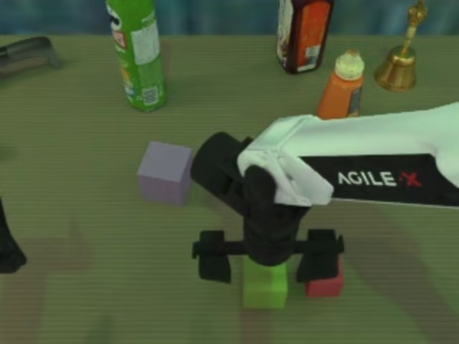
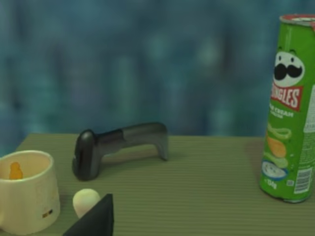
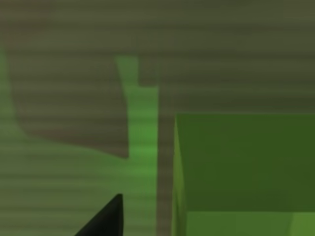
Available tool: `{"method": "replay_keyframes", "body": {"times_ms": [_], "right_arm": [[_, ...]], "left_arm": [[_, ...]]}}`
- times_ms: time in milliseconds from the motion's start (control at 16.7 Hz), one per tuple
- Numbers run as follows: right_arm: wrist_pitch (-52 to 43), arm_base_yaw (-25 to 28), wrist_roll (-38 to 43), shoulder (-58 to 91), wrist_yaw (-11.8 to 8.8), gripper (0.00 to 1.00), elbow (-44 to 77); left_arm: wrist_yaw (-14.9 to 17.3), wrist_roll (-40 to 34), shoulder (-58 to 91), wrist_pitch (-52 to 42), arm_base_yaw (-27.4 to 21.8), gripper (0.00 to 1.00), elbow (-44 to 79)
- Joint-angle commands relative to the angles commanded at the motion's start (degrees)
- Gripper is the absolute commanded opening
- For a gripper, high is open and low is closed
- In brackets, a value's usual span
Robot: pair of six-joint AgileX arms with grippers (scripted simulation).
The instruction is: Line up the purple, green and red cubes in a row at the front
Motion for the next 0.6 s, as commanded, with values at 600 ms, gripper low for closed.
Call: {"method": "replay_keyframes", "body": {"times_ms": [600], "right_arm": [[-9.51,0.37,0.14,-3.14,-0.02,1.00,5.69]], "left_arm": [[0.00,0.00,0.00,0.00,0.00,1.00,0.00]]}}
